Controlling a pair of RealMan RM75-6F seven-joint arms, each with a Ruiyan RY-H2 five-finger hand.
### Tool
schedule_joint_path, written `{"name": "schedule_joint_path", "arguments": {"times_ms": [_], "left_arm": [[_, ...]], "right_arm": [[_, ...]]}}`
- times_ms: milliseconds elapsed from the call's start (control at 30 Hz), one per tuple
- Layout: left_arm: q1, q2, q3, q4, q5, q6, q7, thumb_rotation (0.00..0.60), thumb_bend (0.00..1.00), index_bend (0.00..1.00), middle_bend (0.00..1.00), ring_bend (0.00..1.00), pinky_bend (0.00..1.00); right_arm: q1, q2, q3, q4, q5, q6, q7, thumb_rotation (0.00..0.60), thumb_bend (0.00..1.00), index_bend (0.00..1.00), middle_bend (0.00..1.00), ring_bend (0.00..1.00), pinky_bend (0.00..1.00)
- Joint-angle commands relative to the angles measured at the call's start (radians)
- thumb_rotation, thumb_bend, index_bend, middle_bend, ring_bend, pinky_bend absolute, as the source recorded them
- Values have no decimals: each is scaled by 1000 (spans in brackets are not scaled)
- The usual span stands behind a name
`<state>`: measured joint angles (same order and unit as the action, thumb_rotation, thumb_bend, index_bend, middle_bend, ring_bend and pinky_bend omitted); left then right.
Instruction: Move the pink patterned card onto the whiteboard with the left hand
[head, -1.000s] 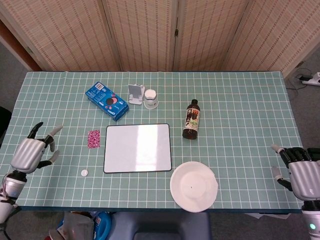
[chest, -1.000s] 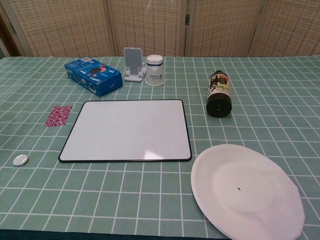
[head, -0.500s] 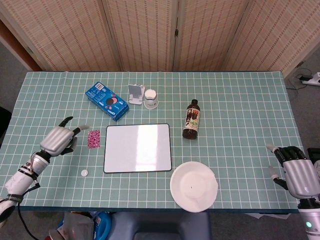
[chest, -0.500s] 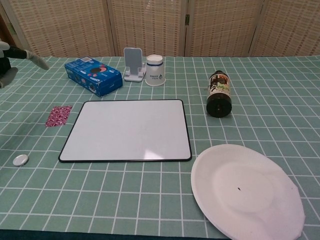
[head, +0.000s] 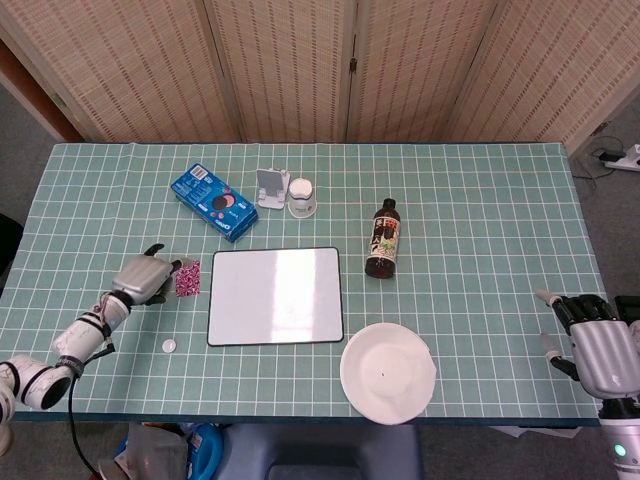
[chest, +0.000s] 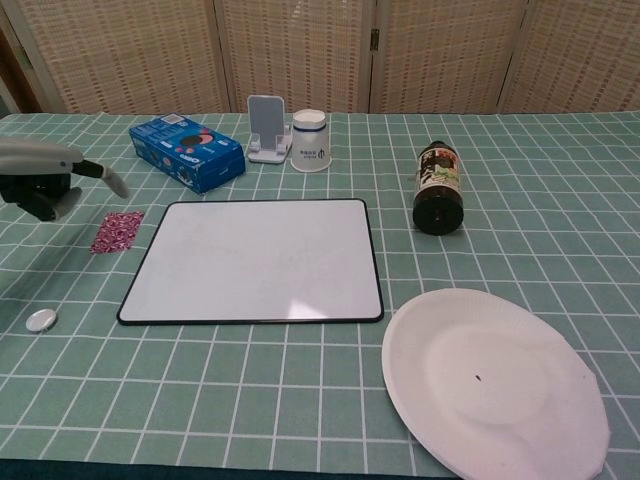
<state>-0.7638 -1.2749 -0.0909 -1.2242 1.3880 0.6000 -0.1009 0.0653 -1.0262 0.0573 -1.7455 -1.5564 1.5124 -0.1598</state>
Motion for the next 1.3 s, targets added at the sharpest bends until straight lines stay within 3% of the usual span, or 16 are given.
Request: {"name": "schedule_joint_path", "arguments": {"times_ms": [33, 567, 867, 1033, 1300], "left_arm": [[-17, -26, 5, 32, -34, -28, 27, 600, 817, 166, 996, 1000, 0], [-38, -78, 33, 117, -142, -89, 124, 600, 817, 176, 996, 1000, 0], [-51, -67, 55, 104, -184, -109, 194, 600, 817, 207, 996, 1000, 0], [-60, -26, 71, 60, -242, -118, 265, 600, 817, 225, 994, 1000, 0], [-86, 92, 145, -107, -422, -78, 466, 600, 816, 274, 990, 1000, 0]], "right_arm": [[0, -2, -1, 1, 0, 0, 1, 600, 366, 223, 344, 305, 219], [-4, -4, -1, 11, 8, 1, 8, 600, 367, 223, 344, 316, 219], [-6, -7, -1, 12, 9, 4, 9, 600, 366, 223, 344, 320, 219], [-6, -9, -2, 15, 6, 6, 8, 600, 367, 223, 344, 321, 219], [-11, -10, -1, 27, 8, 14, 21, 600, 366, 223, 344, 322, 219]]}}
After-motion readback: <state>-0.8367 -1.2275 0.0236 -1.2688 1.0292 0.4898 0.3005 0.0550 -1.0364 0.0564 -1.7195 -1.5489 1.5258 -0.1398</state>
